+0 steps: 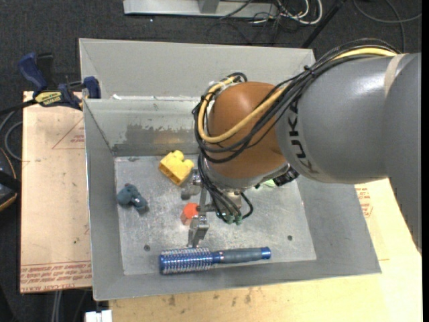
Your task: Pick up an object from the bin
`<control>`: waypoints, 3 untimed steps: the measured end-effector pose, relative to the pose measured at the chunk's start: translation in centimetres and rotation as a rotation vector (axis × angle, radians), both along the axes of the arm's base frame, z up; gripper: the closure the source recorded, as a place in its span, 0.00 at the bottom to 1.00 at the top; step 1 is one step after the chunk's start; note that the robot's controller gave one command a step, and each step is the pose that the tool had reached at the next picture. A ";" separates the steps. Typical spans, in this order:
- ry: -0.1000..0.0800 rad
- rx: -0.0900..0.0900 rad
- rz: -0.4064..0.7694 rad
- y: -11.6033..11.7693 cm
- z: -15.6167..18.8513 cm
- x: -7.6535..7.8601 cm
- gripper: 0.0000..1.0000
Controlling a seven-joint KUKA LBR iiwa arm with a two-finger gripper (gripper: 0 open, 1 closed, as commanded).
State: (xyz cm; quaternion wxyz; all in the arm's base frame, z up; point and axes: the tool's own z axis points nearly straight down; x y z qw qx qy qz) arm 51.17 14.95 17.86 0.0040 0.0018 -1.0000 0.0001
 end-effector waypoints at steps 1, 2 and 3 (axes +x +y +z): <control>-0.022 0.004 0.194 -2.6 -9.4 -2.6 0.00; -0.013 0.003 0.163 -3.0 -7.8 -3.2 0.00; -0.011 0.002 0.168 -2.6 -6.7 -2.5 0.00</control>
Offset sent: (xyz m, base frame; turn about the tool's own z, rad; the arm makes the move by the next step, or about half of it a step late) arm -0.0336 -0.0301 -0.1086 -0.1995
